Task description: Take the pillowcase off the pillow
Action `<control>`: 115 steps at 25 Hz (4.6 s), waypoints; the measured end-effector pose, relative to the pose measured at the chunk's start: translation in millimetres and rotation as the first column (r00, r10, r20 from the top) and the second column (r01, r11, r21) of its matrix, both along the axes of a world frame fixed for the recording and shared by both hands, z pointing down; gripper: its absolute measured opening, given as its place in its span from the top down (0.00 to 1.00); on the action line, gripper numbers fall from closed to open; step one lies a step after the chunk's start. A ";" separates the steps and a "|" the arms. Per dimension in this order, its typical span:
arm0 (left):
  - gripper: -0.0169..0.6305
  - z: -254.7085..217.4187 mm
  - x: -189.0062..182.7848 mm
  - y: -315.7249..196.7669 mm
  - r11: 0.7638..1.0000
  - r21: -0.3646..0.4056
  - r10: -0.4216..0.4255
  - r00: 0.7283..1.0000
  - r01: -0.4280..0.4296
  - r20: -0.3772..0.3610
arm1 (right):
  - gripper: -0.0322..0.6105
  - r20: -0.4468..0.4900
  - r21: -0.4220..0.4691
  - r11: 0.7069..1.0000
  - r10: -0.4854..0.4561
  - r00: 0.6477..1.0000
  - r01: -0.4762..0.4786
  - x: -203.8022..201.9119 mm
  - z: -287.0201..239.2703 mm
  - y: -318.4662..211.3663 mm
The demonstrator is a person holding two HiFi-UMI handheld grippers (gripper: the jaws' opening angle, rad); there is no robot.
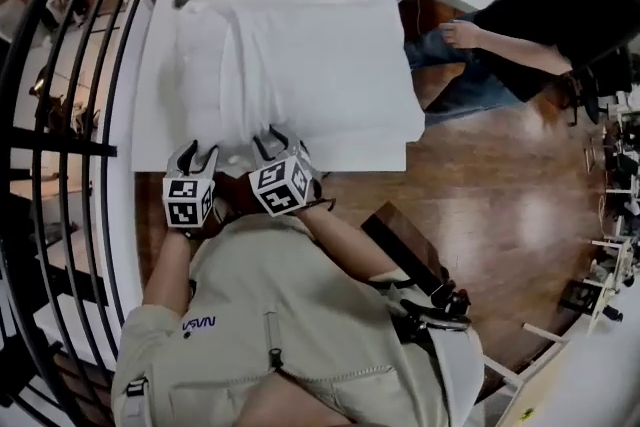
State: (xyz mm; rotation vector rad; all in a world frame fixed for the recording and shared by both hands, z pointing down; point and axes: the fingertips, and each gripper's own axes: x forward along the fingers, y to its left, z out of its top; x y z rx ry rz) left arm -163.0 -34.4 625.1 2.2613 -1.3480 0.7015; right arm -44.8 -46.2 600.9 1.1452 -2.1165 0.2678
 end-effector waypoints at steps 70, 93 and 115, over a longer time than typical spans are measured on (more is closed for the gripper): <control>0.88 -67.7 17.8 -231.3 0.975 -0.096 0.170 0.951 -0.201 -0.258 | 0.88 -0.112 -0.252 0.967 0.020 0.993 -0.048 8.0 -44.2 -286.1; 0.93 -131.9 -22.6 -192.2 0.989 0.124 0.123 0.935 -0.086 -0.332 | 0.93 -0.099 -0.067 0.920 0.379 0.920 -0.386 151.7 -79.3 -300.9; 0.53 -146.5 -7.7 -158.2 0.973 0.207 0.153 0.960 -0.104 -0.235 | 0.76 0.196 0.178 0.916 0.325 0.925 -0.359 103.5 -152.6 -180.1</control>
